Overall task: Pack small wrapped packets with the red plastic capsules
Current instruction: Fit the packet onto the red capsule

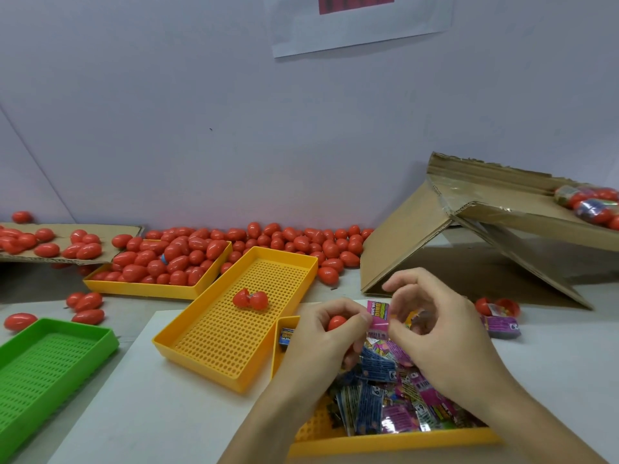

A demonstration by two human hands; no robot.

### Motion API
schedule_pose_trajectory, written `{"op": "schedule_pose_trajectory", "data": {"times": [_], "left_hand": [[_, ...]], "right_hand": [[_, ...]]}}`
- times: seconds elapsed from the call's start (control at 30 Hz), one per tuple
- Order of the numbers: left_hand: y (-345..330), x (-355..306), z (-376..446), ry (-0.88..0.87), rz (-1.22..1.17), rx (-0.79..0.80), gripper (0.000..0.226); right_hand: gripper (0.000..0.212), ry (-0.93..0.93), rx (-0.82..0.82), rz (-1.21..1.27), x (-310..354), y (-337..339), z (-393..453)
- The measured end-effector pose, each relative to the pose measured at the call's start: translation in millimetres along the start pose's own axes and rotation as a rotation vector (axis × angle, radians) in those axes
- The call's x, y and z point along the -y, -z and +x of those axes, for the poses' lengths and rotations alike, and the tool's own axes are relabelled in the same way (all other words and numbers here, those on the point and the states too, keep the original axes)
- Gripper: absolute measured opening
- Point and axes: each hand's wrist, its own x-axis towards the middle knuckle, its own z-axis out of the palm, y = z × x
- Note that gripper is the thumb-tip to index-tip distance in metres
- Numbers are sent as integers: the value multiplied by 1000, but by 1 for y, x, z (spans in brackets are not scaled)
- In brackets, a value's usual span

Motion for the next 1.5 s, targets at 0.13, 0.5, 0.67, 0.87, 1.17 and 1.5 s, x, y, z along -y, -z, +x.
{"op": "schedule_pose_trajectory", "data": {"times": [0.13,0.5,0.67,0.87,1.17,1.5], "left_hand": [[-1,-4,-1,-44,177,27,25],[0,-8,-4,-63,286,73,26],[2,-10,-5,-55,277,117,27],[3,-15,-7,-51,283,189,25],[4,-13,-6,-74,319,161,25],[3,-6,-5,-69,336,133,29]], "right_hand": [[64,221,134,-153,7,5,1],[69,-1,277,148,1,6,0],[69,-110,423,258,-3,9,1],[70,-191,560,477,-13,13,5],[56,-334,488,529,-12,12,9],[29,-334,194,642,-3,10,9]]}}
